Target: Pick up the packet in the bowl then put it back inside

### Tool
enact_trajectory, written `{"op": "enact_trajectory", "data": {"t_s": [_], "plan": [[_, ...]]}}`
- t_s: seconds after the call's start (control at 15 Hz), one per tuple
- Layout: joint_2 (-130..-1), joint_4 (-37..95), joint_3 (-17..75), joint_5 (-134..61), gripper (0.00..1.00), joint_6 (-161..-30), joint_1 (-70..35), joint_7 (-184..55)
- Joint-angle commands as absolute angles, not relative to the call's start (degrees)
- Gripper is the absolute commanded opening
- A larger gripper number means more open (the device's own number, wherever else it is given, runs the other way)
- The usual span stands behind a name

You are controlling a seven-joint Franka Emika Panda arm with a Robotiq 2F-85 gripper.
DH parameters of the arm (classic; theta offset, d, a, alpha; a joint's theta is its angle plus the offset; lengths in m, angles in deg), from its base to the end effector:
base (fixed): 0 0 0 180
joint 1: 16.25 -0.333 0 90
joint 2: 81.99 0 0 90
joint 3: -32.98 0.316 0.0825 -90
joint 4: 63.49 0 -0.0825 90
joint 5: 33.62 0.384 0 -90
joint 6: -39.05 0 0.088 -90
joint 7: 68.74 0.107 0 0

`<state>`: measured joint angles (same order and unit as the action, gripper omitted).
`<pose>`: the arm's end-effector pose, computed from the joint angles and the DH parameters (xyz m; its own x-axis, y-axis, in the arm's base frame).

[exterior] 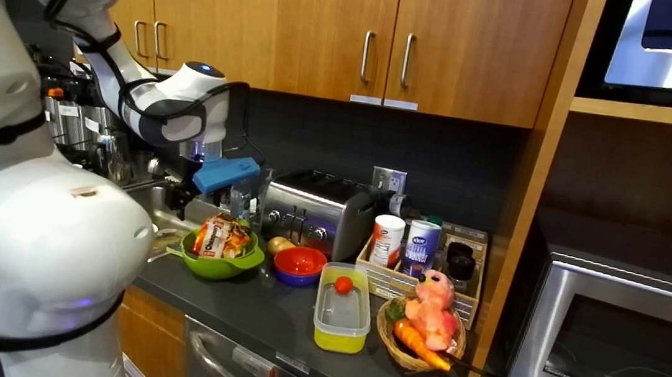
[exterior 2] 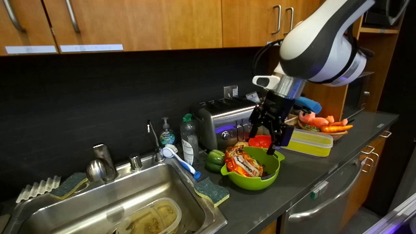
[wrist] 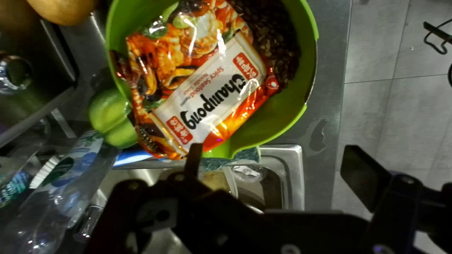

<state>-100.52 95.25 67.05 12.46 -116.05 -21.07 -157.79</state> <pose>0.3275 0.2147 0.3133 0.0120 0.9528 0.3034 0.9868 -0.0602 0.1501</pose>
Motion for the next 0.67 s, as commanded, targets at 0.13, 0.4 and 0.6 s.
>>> {"op": "enact_trajectory", "data": {"t_s": [0.13, 0.4, 0.6], "plan": [[-110.1, 96.1, 68.4, 13.5, 1.0, -115.4, -19.0, -154.1], [-114.3, 95.9, 72.3, 9.8, 1.0, -113.6, -12.6, -146.5], [-118.7, 96.3, 76.3, 5.0, 1.0, -108.6, -6.4, -138.4]]}}
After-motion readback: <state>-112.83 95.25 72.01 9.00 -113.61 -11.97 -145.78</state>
